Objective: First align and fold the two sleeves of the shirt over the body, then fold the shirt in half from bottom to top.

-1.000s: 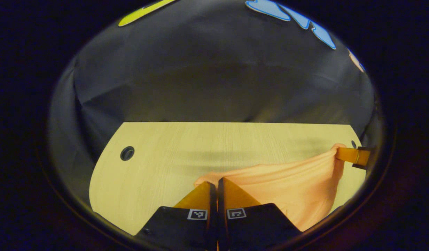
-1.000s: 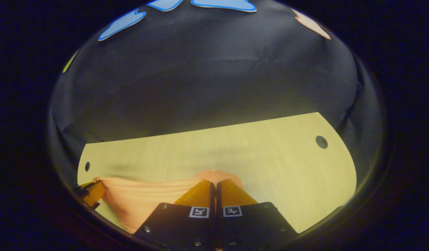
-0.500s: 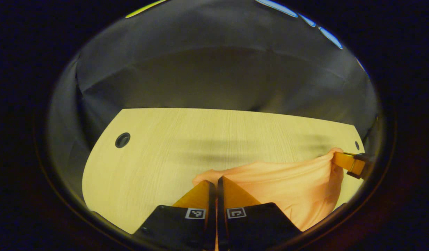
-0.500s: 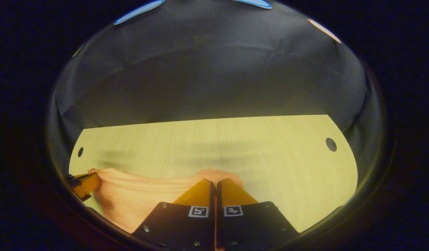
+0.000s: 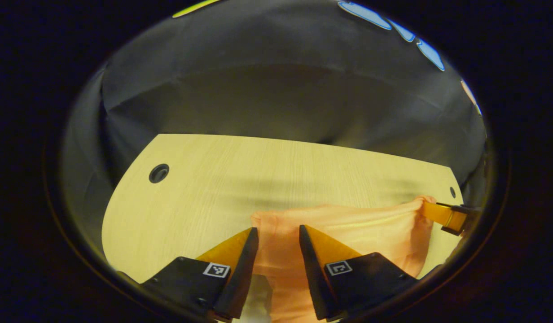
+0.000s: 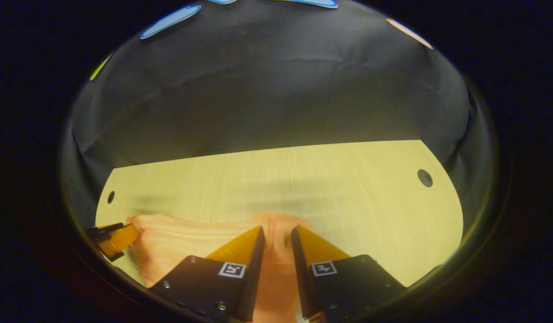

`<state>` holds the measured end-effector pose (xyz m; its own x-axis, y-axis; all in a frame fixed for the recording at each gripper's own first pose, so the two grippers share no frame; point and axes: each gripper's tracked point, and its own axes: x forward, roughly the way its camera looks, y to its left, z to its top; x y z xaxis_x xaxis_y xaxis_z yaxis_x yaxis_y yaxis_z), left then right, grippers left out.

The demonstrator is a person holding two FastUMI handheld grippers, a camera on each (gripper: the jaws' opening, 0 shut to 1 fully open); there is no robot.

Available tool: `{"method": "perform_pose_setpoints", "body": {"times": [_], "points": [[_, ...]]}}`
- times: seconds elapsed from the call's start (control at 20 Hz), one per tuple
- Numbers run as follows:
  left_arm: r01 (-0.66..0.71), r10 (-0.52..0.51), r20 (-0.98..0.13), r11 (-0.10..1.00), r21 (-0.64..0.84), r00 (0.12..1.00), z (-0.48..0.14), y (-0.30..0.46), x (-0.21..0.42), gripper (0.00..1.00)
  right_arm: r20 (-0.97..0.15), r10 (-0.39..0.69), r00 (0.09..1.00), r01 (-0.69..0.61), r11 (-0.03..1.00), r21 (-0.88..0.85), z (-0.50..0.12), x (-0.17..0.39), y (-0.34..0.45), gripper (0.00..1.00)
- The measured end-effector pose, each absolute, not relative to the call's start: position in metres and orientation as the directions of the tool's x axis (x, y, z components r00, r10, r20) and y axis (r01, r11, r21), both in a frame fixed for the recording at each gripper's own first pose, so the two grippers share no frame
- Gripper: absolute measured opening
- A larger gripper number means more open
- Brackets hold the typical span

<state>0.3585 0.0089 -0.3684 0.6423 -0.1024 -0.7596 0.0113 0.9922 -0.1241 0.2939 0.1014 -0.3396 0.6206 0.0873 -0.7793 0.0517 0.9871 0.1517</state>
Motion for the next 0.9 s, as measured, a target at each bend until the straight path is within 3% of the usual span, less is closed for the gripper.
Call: {"method": "perform_pose_setpoints", "body": {"times": [0.15,0.2,0.25,0.4,0.55,0.7,0.8,0.9], "points": [[0.038,-0.111,-0.746,0.993,-0.114,0.657,-0.35,0.003,0.347,0.55,-0.771,0.09,0.63,0.064,0.984,0.168,-0.325,0.281,0.098,0.39],[0.041,-0.114,-0.738,0.992,-0.116,0.665,-0.34,0.002,0.342,0.55,-0.767,0.092,0.635,0.066,0.983,0.172,-0.318,0.275,0.094,0.39],[0.043,-0.12,-0.725,0.991,-0.123,0.678,-0.326,0.001,0.337,0.61,-0.759,0.093,0.645,0.067,0.982,0.177,-0.309,0.27,0.093,0.39],[0.054,-0.139,-0.681,0.988,-0.145,0.719,-0.282,0.002,0.322,0.55,-0.718,0.104,0.688,0.066,0.977,0.205,-0.27,0.251,0.093,0.39],[0.078,-0.152,-0.637,0.987,-0.142,0.755,-0.236,-0.001,0.3,0.61,-0.675,0.121,0.728,0.041,0.975,0.219,-0.228,0.227,0.089,0.39],[0.078,-0.164,-0.57,0.982,-0.172,0.805,-0.177,-0.003,0.27,0.61,-0.621,0.136,0.772,0.003,0.976,0.218,-0.179,0.195,0.09,0.39],[0.087,-0.172,-0.543,0.98,-0.178,0.822,-0.146,0.004,0.248,0.54,-0.582,0.146,0.8,-0.021,0.976,0.216,-0.145,0.175,0.09,0.39],[0.099,-0.172,-0.513,0.981,-0.166,0.841,-0.117,0.006,0.224,0.6,-0.548,0.162,0.821,-0.041,0.973,0.227,-0.115,0.153,0.09,0.38]]}}
